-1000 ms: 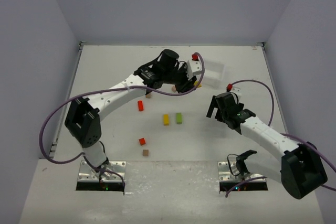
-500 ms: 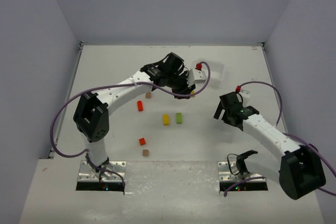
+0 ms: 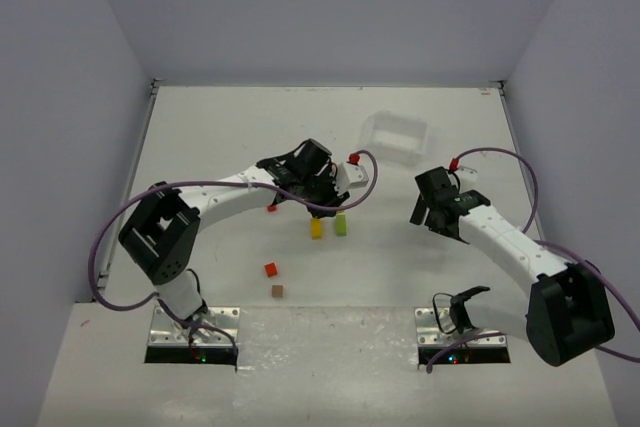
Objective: Build the wood block tower
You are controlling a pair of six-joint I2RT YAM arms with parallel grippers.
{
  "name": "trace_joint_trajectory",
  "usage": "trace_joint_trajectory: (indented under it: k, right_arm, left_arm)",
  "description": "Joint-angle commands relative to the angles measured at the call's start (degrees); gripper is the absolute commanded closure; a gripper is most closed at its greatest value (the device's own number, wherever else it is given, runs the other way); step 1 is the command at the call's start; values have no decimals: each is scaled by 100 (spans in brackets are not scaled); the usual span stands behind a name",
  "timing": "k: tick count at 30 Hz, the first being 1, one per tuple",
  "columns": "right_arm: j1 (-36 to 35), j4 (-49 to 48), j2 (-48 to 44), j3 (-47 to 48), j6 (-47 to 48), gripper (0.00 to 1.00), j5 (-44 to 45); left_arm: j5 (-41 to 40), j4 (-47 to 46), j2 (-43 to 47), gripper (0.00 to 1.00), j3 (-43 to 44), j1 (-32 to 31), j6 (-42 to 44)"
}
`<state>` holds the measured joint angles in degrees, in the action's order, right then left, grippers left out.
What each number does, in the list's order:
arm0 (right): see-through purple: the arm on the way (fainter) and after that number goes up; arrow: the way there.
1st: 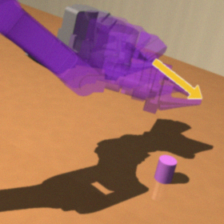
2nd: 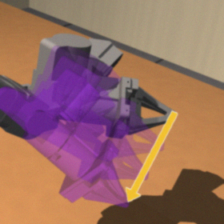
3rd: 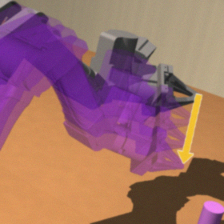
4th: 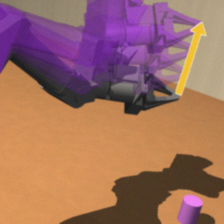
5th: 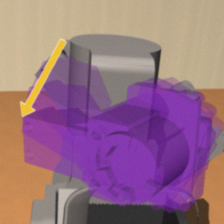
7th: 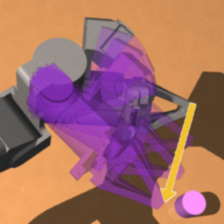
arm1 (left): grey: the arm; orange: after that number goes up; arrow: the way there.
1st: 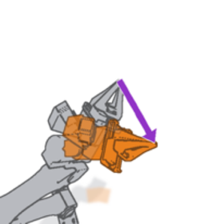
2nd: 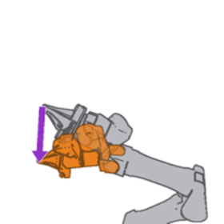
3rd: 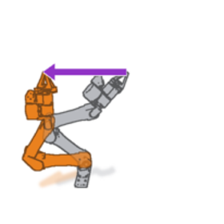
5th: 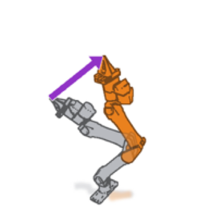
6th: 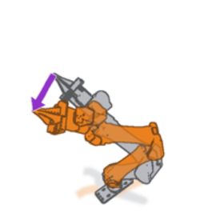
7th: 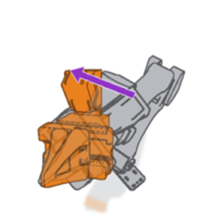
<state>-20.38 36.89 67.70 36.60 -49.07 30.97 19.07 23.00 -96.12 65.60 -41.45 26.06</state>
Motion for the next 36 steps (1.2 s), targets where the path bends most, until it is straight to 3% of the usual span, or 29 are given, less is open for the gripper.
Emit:
trace_joint_trajectory:
  k: [1, 7, 36]
  right_arm:
    - [21, 117, -55, 238, -2, 1, 405]
    - [17, 117, -137, 220, 111, 1, 484]
    - [25, 117, -460, 49, 134, 1, 559]
  left_arm:
    - [171, -302, -323, 100, 147, -30, 120]
    - [504, -18, -366, 100, 44, -30, 721]
    - [759, 32, -751, 100, 53, -30, 1023]
